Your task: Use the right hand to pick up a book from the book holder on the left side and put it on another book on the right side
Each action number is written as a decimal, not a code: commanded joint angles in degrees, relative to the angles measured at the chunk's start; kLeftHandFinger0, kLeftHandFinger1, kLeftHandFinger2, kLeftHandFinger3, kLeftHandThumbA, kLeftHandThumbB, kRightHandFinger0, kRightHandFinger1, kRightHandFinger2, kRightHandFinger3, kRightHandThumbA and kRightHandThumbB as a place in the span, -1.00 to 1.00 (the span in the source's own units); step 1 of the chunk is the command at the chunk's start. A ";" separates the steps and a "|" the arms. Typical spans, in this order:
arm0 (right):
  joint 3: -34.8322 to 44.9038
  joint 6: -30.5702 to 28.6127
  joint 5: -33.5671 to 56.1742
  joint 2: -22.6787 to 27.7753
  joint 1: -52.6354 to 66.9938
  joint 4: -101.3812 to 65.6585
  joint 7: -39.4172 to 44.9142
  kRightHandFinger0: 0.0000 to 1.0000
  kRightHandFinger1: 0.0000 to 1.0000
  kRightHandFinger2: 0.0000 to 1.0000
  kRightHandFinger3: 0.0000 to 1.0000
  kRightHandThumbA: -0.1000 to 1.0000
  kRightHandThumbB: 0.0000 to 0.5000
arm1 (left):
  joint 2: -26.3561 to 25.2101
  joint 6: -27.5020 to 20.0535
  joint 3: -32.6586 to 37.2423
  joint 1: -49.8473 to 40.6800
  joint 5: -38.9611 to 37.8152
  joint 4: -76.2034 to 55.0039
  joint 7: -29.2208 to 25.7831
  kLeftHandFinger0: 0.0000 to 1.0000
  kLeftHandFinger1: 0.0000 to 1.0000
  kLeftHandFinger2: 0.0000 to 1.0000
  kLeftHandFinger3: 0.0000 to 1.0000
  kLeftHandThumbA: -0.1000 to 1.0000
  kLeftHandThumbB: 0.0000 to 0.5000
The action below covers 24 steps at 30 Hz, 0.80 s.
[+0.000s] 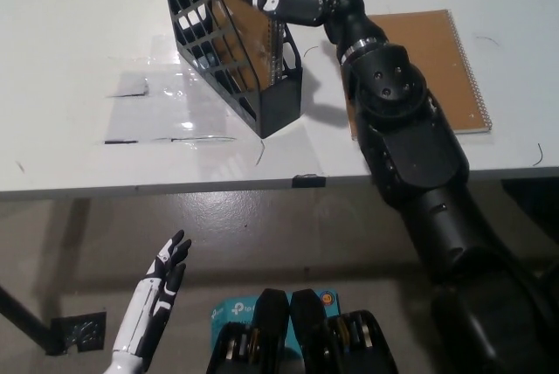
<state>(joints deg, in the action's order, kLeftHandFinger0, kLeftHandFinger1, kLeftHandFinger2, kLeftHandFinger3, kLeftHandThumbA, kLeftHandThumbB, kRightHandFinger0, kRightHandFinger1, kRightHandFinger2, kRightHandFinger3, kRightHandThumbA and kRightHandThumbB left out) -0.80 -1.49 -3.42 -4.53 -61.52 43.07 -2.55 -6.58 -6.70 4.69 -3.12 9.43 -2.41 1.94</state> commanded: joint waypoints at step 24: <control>1.09 -5.34 1.43 -2.48 -6.81 8.60 -1.78 1.00 1.00 1.00 1.00 0.84 0.21 | -0.95 -1.70 0.08 1.00 0.06 -1.19 0.54 1.00 1.00 1.00 1.00 1.00 -0.65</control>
<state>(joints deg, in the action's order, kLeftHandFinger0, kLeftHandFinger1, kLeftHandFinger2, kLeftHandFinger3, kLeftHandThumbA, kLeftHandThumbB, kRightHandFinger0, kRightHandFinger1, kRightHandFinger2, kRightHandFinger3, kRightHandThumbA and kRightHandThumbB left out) -0.49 -3.59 -3.15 -6.31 -63.55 51.46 -3.10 -6.77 -6.81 4.83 -2.88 9.68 -2.39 1.94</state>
